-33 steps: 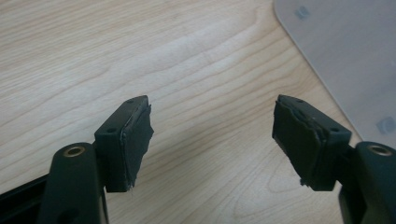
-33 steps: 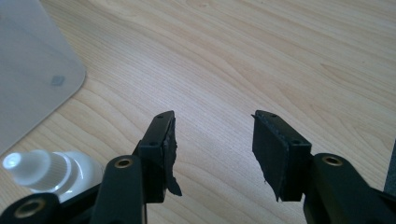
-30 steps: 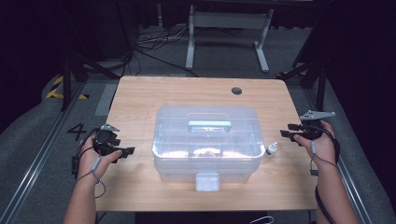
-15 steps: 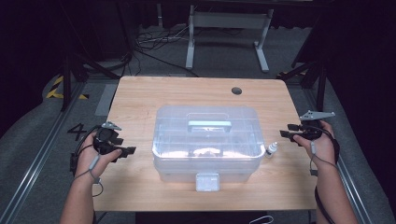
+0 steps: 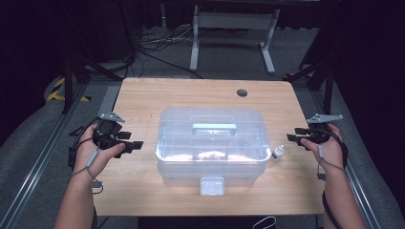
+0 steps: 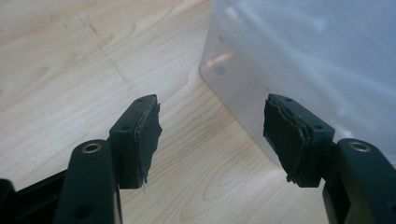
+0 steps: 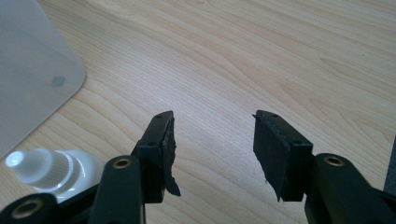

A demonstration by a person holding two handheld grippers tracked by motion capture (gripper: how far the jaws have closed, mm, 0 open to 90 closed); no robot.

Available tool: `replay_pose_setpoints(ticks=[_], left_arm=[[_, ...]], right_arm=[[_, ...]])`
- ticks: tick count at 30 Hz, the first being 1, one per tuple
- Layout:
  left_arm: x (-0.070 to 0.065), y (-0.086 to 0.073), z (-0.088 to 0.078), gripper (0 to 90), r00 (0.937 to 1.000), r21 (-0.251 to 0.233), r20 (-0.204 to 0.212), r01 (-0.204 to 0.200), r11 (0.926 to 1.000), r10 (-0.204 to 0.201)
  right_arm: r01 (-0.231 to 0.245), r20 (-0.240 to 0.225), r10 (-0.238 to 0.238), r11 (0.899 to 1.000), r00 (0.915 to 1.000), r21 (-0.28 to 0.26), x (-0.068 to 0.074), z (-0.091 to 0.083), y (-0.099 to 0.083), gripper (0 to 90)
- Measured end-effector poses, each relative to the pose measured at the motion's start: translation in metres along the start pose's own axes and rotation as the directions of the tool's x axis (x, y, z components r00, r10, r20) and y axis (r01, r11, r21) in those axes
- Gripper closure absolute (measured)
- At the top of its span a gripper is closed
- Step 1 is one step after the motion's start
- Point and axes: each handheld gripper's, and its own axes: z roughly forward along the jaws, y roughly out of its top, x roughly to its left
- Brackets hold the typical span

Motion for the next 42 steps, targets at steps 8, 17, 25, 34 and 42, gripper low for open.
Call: replay_pose_setpoints(ticks=[8, 17, 25, 34, 42], left_arm=[[-0.022, 0.032, -0.024, 34.1, 0.9955, -0.008, 0.026, -0.091, 0.9958, 0.091], [-0.035, 0.057, -0.03, 33.1, 0.9884, -0.039, 0.069, -0.133, 0.9903, 0.135], [-0.052, 0.071, -0.02, 31.7, 0.972, -0.113, 0.114, -0.193, 0.9746, 0.206], [-0.08, 0.091, -0.006, 29.9, 0.9364, -0.153, 0.177, -0.278, 0.9483, 0.303], [-0.098, 0.107, 0.007, 29.2, 0.9112, -0.149, 0.218, -0.322, 0.9347, 0.349]], right_arm=[[0.0, -0.011, 0.0, 1.0, 0.9999, 0.001, 0.001, 0.002, 0.0, 49.4], [-0.003, -0.011, 0.003, 1.0, 0.9999, 0.001, 0.002, 0.002, 0.0, 49.0], [-0.019, -0.017, 0.018, 1.0, 0.9997, -0.02, 0.001, 0.002, -0.001, 49.0], [-0.029, -0.013, 0.029, 0.999, 0.9995, -0.021, 0.0, -0.003, -0.005, 48.7], [-0.042, 0.0, 0.042, 0.999, 0.9991, -0.021, -0.001, -0.009, -0.012, 48.2]])
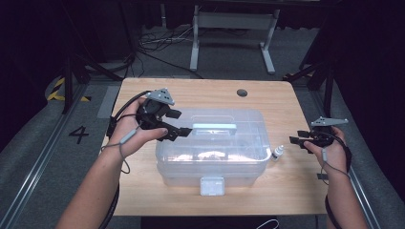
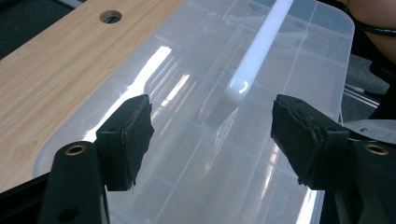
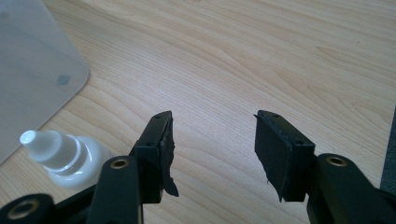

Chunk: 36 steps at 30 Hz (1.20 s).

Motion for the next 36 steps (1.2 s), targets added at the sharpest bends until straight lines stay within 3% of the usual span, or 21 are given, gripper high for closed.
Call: replay_pose_setpoints(ticks=[10, 20, 23, 26, 27, 29, 30, 36], left_arm=[[-0.001, 0.009, 0.03, 27.4, 0.9995, 0.026, 0.027, -0.016, 0.9995, 0.016], [-0.002, 0.01, 0.051, 31.1, 0.9988, 0.076, 0.023, -0.044, 0.9962, 0.042], [0.0, 0.008, 0.056, 38.0, 0.9987, 0.093, 0.014, -0.051, 0.9944, 0.05], [0.0, 0.007, 0.054, 60.3, 0.9968, 0.078, 0.051, -0.065, 0.9948, 0.061], [-0.002, 0.007, 0.054, 64.5, 0.9955, 0.08, 0.042, -0.088, 0.9929, 0.085], [-0.006, 0.009, 0.052, 68.7, 0.9913, 0.088, 0.012, -0.132, 0.9874, 0.131], [-0.008, 0.01, 0.052, 72.3, 0.9907, 0.099, 0.011, -0.136, 0.9857, 0.136], [-0.009, 0.013, 0.051, 72.8, 0.9887, 0.117, -0.008, -0.148, 0.9821, 0.15]], right_arm=[[-0.003, -0.002, 0.003, 1.0, 1.0, -0.002, 0.0, 0.0, 0.0, 48.0], [0.005, -0.008, -0.005, 1.0, 1.0, 0.005, 0.002, 0.002, 0.0, 48.0], [0.006, -0.012, -0.006, 1.0, 0.9999, 0.006, 0.003, 0.003, 0.0, 47.6], [0.008, -0.013, -0.008, 1.0, 0.9999, 0.004, 0.003, 0.002, 0.0, 47.5], [0.008, -0.013, -0.008, 1.0, 0.9999, 0.004, 0.003, 0.002, 0.0, 47.6], [0.008, -0.012, -0.008, 1.0, 0.9999, 0.004, 0.003, 0.002, 0.0, 47.6], [0.007, -0.012, -0.007, 1.0, 0.9999, 0.003, 0.003, 0.002, 0.0, 47.6], [0.001, -0.01, -0.001, 1.0, 1.0, -0.002, 0.003, -0.001, -0.002, 47.6]])
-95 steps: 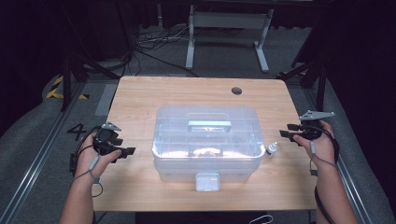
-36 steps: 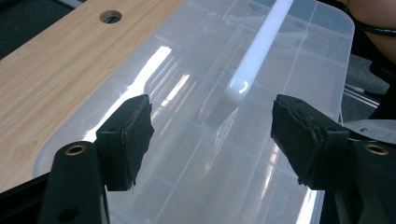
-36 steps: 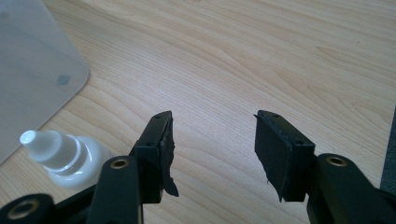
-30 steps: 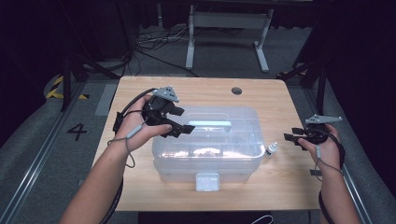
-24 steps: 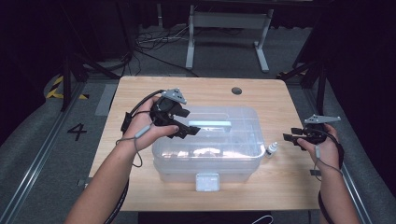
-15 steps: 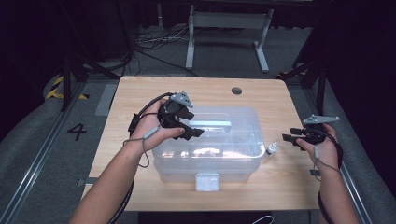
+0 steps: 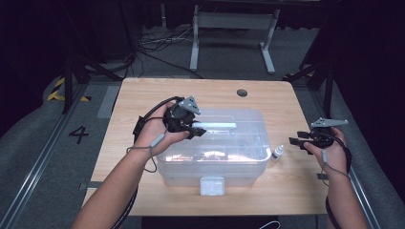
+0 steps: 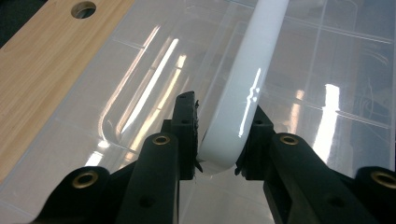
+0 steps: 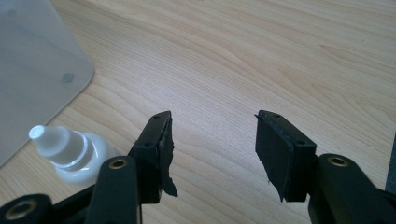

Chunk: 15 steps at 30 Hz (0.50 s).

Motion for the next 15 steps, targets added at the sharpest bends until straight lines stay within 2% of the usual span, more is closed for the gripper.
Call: replay_pose_setpoints(ticks=[10, 15], left_arm=[[0.003, 0.008, -0.008, 71.7, 0.9999, -0.003, -0.015, -0.008, 1.0, 0.008], [0.007, 0.014, -0.011, 71.5, 0.9996, -0.002, -0.026, 0.005, 1.0, -0.005]], right_arm=[[-0.007, 0.008, 0.007, 1.0, 0.9999, -0.012, 0.0, -0.007, -0.002, 47.6], [-0.003, 0.013, 0.003, 1.0, 0.9999, -0.031, 0.003, -0.015, -0.002, 47.6]])
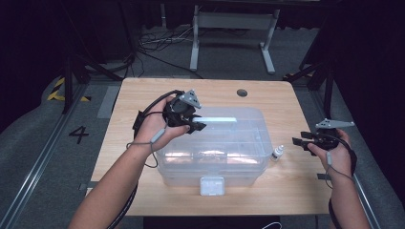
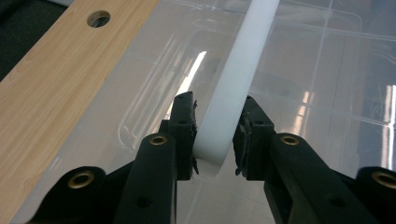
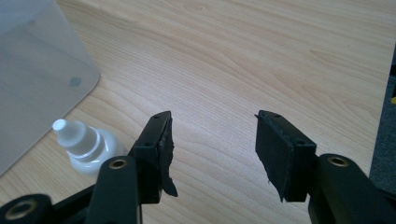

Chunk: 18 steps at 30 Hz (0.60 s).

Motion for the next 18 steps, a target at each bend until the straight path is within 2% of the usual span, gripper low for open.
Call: replay_pose_setpoints(ticks=[6, 10, 14, 18], left_arm=[[0.008, 0.008, -0.003, 71.3, 0.9998, 0.021, 0.008, 0.019, 0.9996, -0.019], [0.013, 0.013, -0.004, 71.2, 0.9996, 0.026, 0.01, 0.027, 0.9993, -0.027], [0.019, 0.016, -0.004, 71.1, 0.9991, 0.024, 0.016, 0.039, 0.9989, -0.039], [0.026, 0.02, -0.005, 70.8, 0.9985, 0.02, 0.01, 0.054, 0.9984, -0.054]], right_arm=[[0.007, -0.006, -0.008, 0.999, 1.0, -0.04, 0.007, -0.015, 0.002, 47.9], [0.017, 0.001, -0.017, 0.999, 0.9998, -0.044, 0.011, -0.022, 0.003, 48.0], [-0.009, -0.061, 0.003, 0.996, 0.9982, -0.09, 0.017, -0.034, 0.005, 48.7], [0.012, -0.067, -0.02, 0.994, 0.9975, -0.11, 0.026, -0.044, 0.009, 49.7]])
